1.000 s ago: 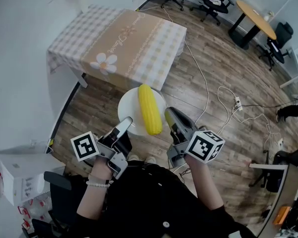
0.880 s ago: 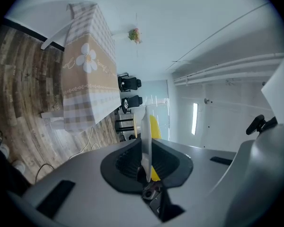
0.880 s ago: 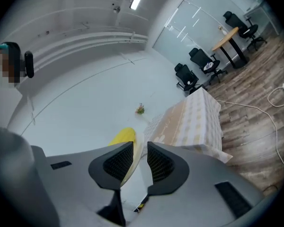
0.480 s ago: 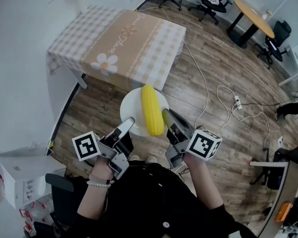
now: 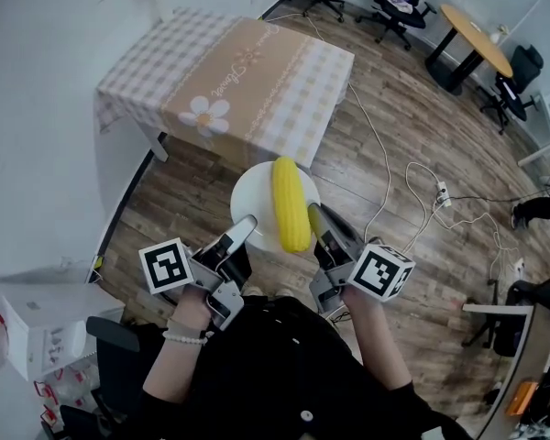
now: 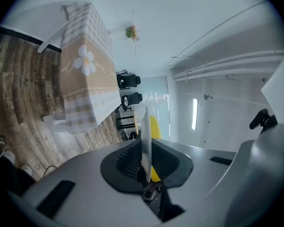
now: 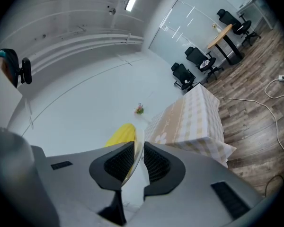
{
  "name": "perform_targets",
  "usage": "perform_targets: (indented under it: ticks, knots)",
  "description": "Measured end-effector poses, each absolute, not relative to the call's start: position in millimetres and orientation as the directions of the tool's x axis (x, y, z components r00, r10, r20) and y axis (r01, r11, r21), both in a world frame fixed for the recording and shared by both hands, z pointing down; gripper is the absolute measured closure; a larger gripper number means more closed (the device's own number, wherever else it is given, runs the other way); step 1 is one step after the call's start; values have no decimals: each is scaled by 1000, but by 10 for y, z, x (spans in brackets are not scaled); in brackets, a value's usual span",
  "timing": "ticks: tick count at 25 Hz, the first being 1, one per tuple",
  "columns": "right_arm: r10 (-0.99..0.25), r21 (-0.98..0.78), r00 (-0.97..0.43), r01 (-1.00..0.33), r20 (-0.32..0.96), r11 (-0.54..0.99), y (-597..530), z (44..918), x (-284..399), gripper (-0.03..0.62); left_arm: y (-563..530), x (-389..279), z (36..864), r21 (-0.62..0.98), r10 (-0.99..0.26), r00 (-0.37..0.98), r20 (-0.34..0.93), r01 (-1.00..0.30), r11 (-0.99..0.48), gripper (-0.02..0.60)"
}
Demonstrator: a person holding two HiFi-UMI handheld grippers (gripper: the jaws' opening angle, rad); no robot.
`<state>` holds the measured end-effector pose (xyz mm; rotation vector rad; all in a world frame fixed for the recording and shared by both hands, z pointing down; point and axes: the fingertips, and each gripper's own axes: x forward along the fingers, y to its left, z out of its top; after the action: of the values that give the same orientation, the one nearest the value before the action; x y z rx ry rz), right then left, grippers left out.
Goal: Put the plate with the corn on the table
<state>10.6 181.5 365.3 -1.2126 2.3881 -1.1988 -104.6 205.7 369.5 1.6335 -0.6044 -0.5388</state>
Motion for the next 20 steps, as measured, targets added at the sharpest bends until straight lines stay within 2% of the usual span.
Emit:
perform_targets:
  ticks: [20]
  knots:
    - [-748, -722, -640, -600, 175, 344, 1768, 3672, -164, 503, 2032, -1334, 3698, 985, -672, 741, -2, -113, -128, 537]
